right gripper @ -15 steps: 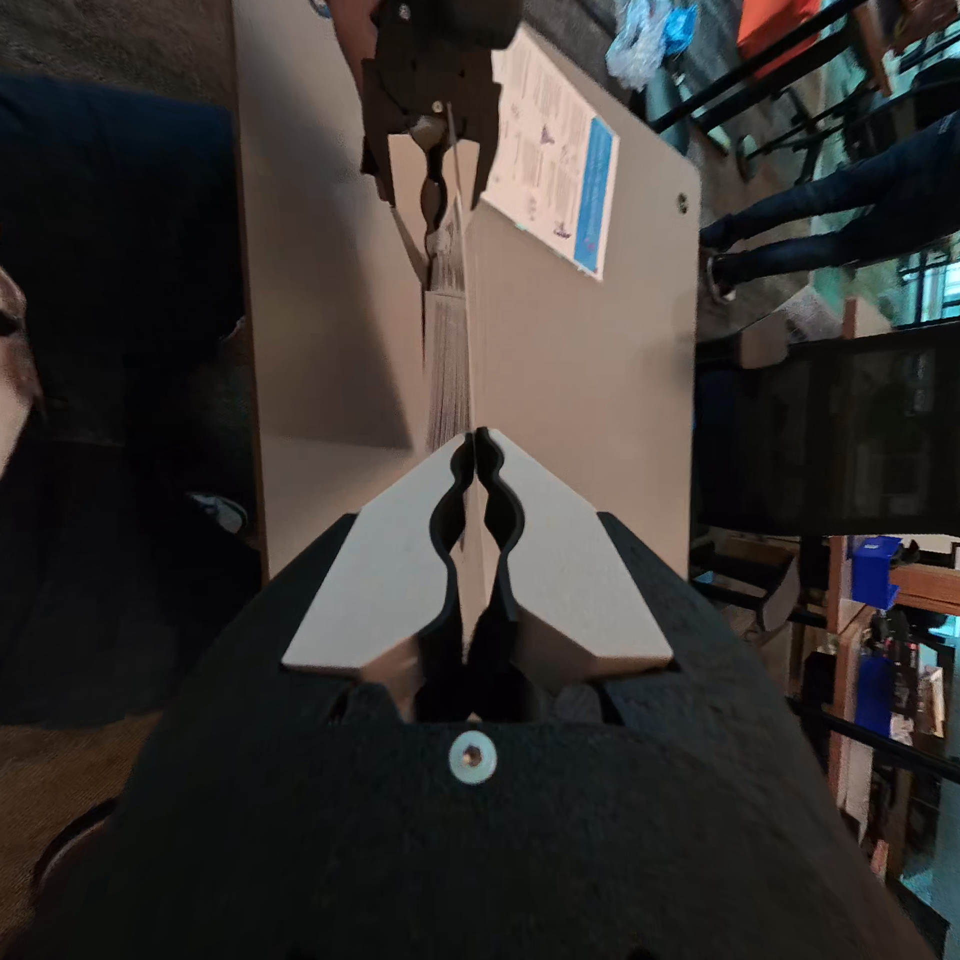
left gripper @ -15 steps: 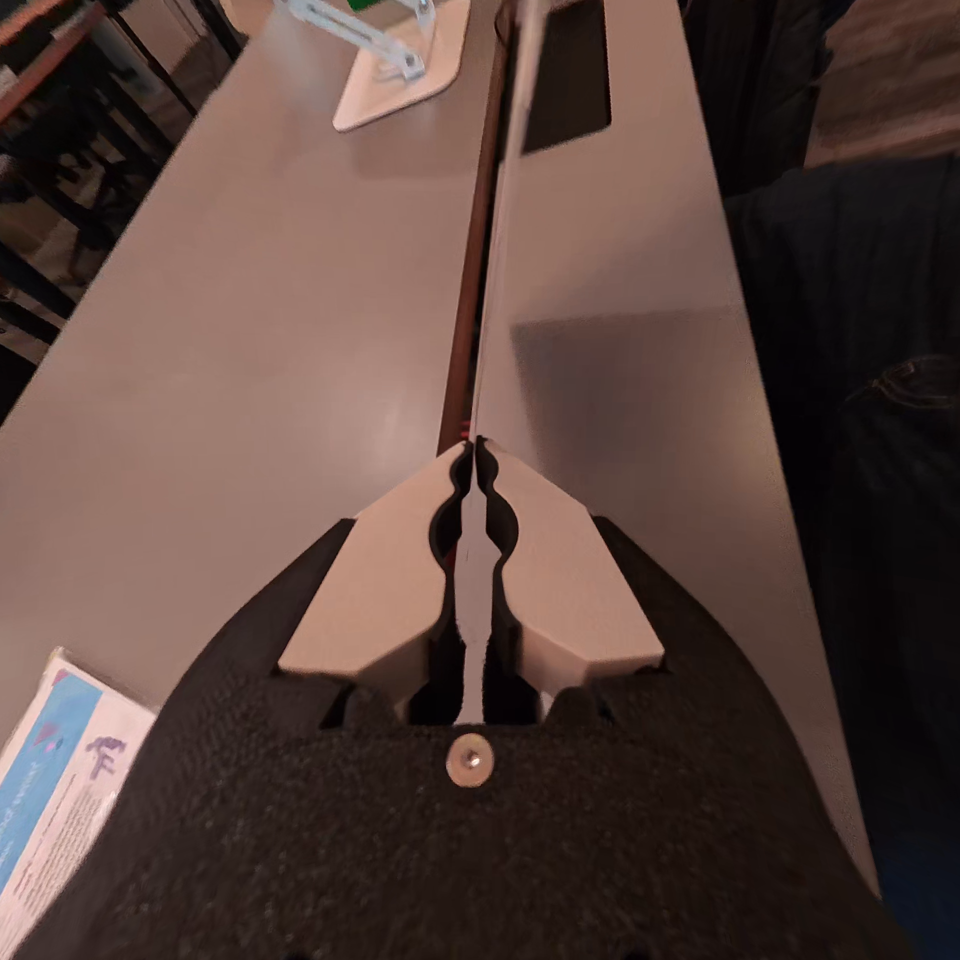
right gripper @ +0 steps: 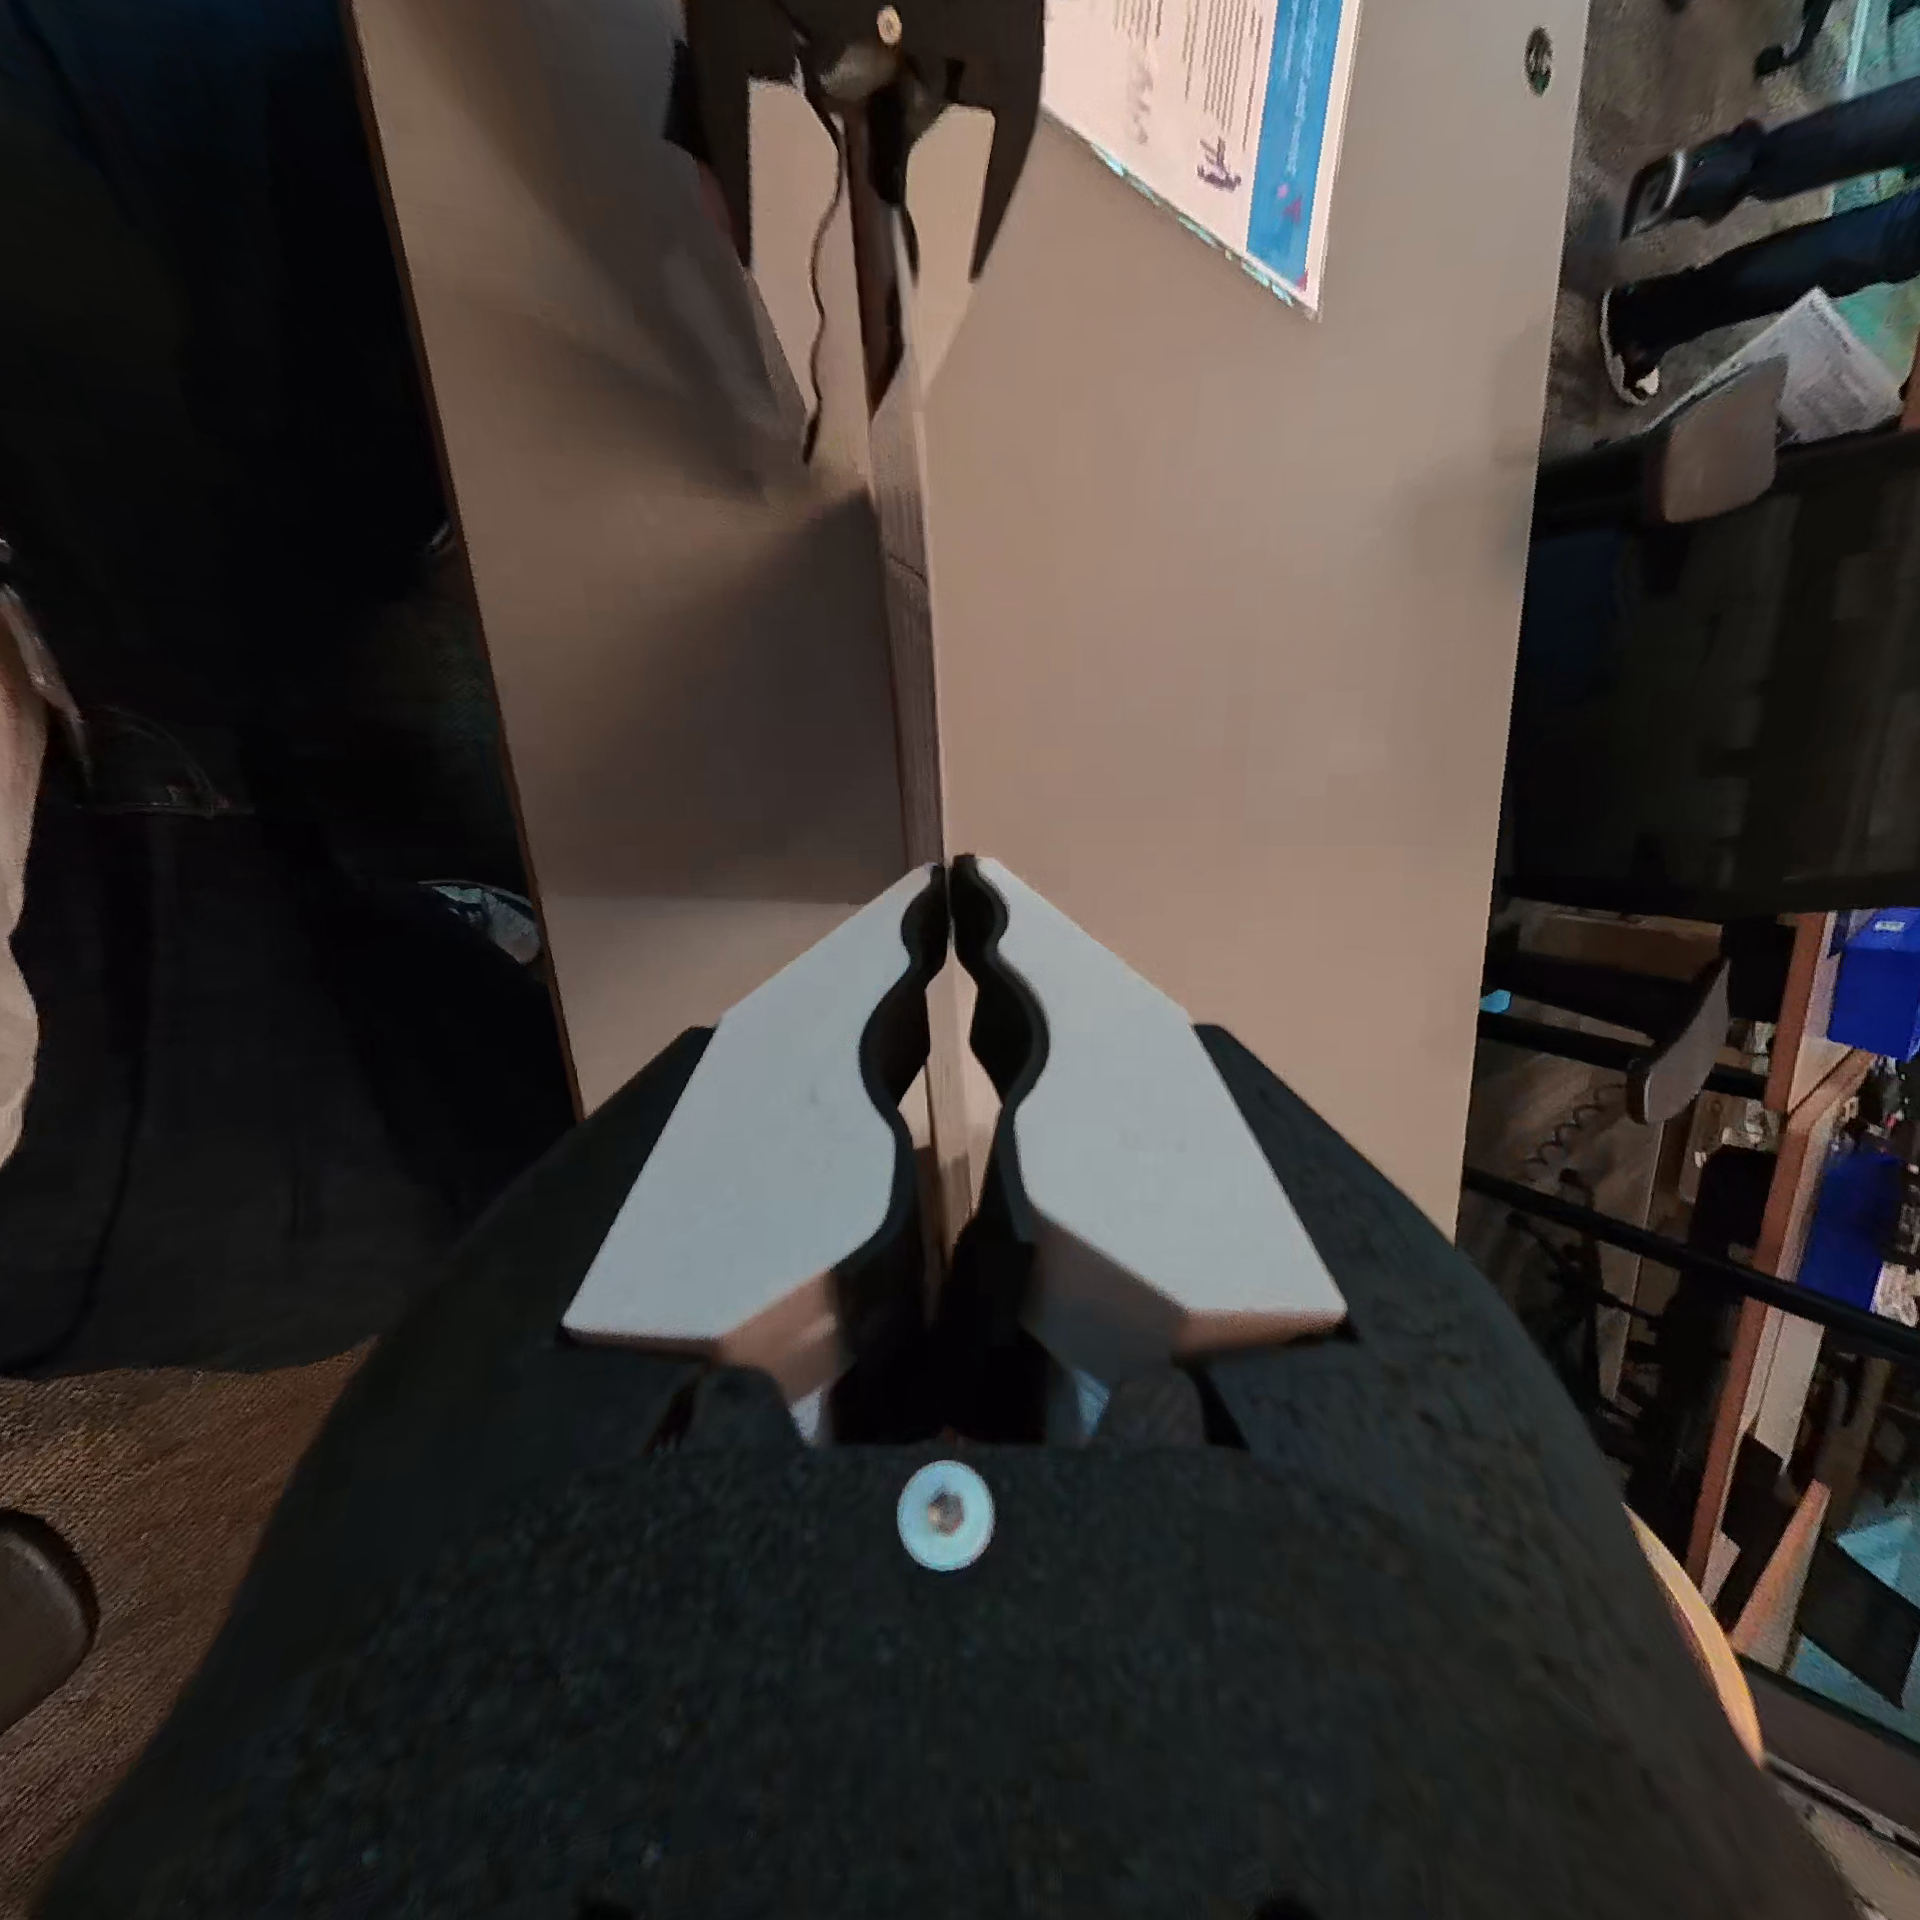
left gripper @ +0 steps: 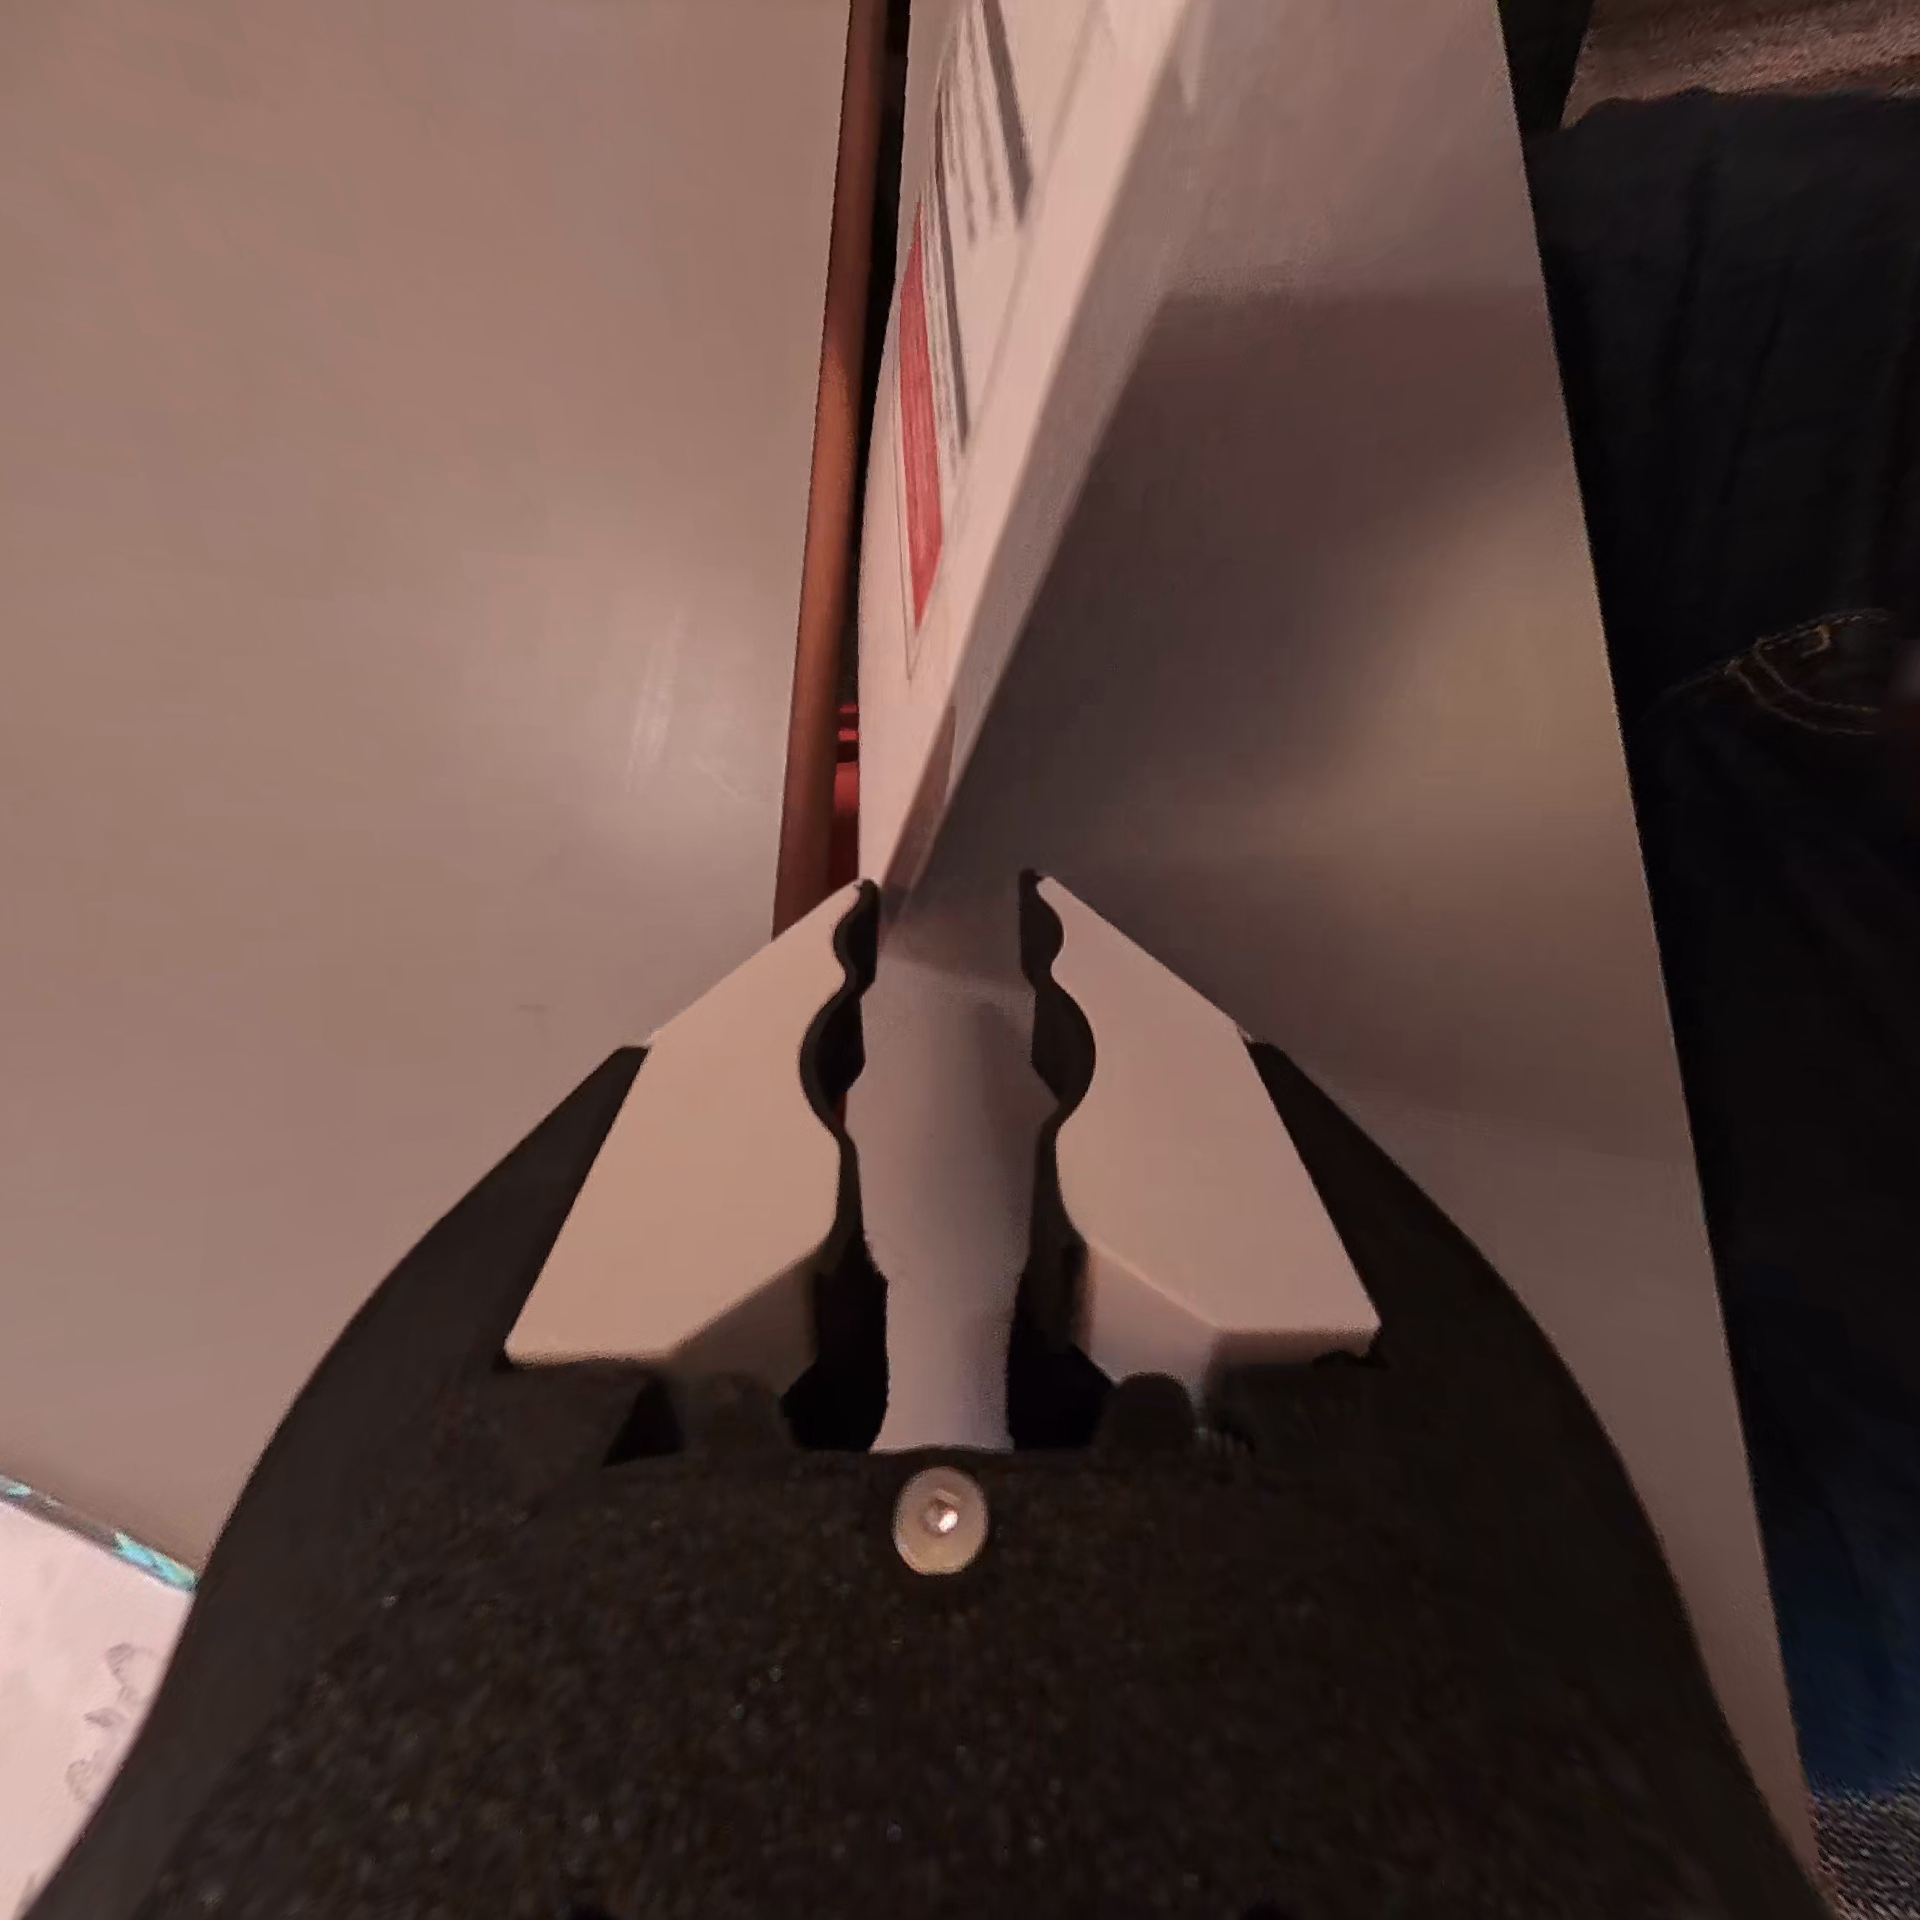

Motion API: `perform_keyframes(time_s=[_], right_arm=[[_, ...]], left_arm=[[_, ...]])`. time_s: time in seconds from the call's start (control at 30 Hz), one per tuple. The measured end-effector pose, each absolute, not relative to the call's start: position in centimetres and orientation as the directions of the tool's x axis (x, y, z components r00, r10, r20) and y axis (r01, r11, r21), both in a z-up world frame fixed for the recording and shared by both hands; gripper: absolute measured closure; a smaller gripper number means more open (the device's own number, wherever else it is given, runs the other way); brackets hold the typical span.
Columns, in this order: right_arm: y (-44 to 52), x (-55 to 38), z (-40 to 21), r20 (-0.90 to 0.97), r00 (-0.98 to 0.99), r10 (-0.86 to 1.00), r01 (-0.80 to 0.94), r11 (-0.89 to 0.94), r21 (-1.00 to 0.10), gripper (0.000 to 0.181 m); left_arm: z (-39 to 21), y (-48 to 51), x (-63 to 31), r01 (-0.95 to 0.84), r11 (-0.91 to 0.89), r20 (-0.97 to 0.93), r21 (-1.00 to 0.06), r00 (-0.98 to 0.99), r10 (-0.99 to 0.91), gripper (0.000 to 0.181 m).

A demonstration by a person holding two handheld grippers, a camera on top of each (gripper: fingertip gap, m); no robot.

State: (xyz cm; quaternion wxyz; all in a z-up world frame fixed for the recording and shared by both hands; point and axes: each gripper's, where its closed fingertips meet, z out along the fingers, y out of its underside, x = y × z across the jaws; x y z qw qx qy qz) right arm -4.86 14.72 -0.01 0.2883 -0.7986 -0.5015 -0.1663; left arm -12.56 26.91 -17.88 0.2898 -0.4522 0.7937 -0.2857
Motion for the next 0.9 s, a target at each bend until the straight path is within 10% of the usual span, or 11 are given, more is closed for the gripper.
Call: perform_keyframes(time_s=[0.9], right_arm=[[19.7, -7.4, -9.8, 0.503, 0.502, 0.703, 0.865, -0.413, -0.287, 0.181]], left_arm=[[-18.9, 27.9, -10.9, -0.623, 0.309, -0.287, -0.719, -0.139, -0.948, 0.177]])
